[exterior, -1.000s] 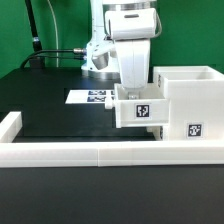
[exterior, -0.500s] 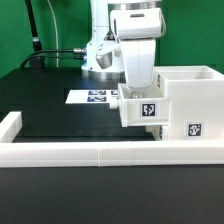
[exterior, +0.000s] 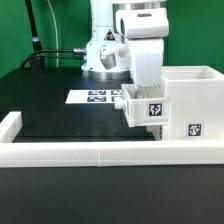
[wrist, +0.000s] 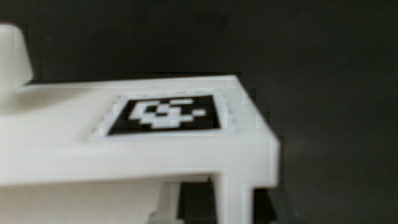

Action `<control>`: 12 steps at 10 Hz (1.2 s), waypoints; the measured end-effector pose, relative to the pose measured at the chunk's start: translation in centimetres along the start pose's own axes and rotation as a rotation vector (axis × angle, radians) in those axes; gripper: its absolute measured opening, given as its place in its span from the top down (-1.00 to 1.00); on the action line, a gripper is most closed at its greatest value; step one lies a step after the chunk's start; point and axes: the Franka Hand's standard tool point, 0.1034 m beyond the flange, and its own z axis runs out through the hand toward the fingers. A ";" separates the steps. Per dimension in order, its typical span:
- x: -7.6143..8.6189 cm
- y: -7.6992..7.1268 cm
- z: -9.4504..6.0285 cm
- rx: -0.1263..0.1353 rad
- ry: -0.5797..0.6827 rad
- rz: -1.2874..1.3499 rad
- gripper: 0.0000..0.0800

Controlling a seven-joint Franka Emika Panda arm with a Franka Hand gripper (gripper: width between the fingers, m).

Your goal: Assemble drawer

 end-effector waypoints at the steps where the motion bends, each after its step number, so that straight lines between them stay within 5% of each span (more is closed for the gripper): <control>1: 0.3 0.1 -0.1 -0.003 -0.007 -0.010 0.90; 4: 0.0 0.1 -0.3 -0.002 -0.009 -0.005 0.62; 5: 0.1 0.2 -0.6 -0.009 -0.010 0.000 0.26; 6: 0.1 0.4 -1.2 -0.014 -0.013 0.006 0.26; 7: -0.1 0.5 -2.1 -0.014 -0.021 0.007 -0.26; 8: -0.3 0.6 -3.1 -0.022 -0.027 0.007 -0.55; 12: -4.2 0.9 -5.2 -0.014 -0.052 -0.040 -0.62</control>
Offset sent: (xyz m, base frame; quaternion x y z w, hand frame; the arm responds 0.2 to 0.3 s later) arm -0.0031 -0.0078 0.0144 0.0177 -0.0127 0.0025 0.9998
